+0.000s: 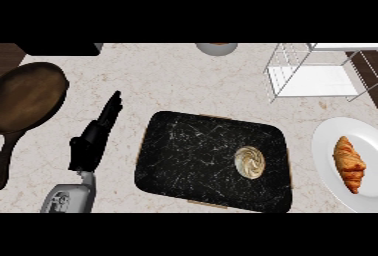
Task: Pick the bell pepper from the tray and place it in the tiered shelf
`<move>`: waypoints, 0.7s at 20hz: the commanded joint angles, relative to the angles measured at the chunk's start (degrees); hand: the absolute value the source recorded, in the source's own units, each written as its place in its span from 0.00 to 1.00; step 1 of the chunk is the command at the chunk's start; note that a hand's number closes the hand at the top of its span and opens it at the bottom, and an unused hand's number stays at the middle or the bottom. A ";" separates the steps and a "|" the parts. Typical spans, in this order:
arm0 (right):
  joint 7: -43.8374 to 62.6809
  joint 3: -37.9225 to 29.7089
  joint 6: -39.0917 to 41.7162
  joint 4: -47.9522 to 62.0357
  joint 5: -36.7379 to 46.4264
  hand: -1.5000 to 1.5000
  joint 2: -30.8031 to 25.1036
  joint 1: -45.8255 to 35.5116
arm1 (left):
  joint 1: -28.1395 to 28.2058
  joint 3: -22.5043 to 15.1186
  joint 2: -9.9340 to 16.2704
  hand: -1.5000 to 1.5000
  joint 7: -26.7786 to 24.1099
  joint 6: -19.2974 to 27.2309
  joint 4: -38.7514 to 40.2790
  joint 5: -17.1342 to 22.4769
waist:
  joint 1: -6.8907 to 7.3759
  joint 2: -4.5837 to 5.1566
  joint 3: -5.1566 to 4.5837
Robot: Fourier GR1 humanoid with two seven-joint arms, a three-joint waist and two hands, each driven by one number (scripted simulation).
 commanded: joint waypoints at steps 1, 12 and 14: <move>0.28 -1.03 2.96 -1.43 -3.92 0.00 -2.06 -1.26 | 0.18 -0.33 -0.55 0.50 0.65 0.41 -0.44 -0.25 | 0.03 0.03 0.00; 11.13 -9.81 1.30 -12.48 -11.32 0.00 -9.32 -1.70 | 2.73 -0.17 -0.06 0.50 -1.85 0.13 -0.40 -0.35 | -1.08 -0.46 -0.02; 16.71 -10.39 1.65 -12.70 -10.55 0.00 -11.01 -0.82 | -2.69 0.94 0.34 0.50 2.09 0.00 0.82 0.14 | -1.29 -0.32 -0.03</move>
